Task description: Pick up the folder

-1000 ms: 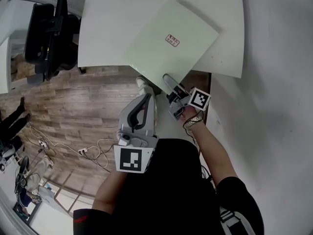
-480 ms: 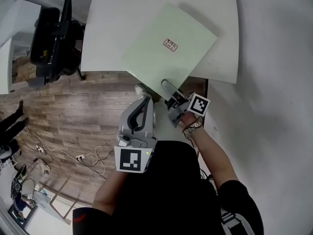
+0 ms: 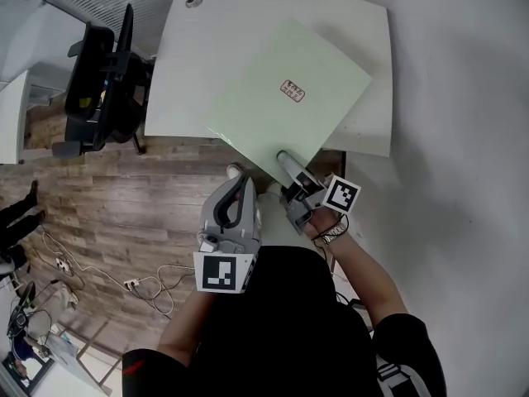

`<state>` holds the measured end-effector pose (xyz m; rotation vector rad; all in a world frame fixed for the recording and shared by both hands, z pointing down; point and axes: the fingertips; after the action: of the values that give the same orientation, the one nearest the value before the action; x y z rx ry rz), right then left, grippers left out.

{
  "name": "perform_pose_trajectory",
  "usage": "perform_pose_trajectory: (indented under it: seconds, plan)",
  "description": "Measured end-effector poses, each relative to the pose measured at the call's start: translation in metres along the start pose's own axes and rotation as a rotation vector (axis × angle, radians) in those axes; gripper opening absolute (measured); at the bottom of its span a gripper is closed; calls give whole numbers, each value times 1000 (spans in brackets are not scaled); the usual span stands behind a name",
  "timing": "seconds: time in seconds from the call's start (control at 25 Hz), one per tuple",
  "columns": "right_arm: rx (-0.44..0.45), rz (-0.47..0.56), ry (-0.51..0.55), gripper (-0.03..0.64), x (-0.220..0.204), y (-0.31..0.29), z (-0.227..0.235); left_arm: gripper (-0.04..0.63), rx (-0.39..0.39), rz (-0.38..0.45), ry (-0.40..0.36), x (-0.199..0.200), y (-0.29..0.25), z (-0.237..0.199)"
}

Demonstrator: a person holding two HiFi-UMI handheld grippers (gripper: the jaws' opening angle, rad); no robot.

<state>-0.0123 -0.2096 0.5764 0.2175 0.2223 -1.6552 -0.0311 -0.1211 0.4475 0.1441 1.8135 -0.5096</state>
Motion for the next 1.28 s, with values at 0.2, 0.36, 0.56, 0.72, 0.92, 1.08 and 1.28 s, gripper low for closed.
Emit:
perform_pose_trajectory:
  seconds: [0.2, 0.36, 0.56, 0.72, 0.92, 1.08, 1.28]
  plan:
    - [-2, 16, -21, 272, 4, 1, -22, 5, 6, 39, -18, 11, 2, -3]
    - [-8, 15, -28, 272, 8, 1, -43, 5, 19, 58, -2, 21, 8, -5]
    - [-6, 19, -17, 272, 16, 1, -74, 5, 49, 91, -9, 32, 18, -14]
    - [-23, 46, 3, 272, 27, 6, -96, 5, 75, 116, 17, 39, 25, -20]
    - [3, 90, -14, 272, 36, 10, -131, 5, 93, 164, 8, 51, 32, -25]
    - [22, 98, 16, 272, 32, 20, -159, 5, 108, 184, 1, 58, 42, -24]
    - [69, 126, 74, 272, 35, 25, -187, 5, 127, 212, 10, 72, 47, -25]
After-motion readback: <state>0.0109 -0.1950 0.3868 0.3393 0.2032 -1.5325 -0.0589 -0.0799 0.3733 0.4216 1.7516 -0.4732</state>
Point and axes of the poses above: the fingertips, and each gripper's own axes: y backward along the fingers, z to its right, x out of its top, and after that the axes turned 6 degrees about y, right-handed
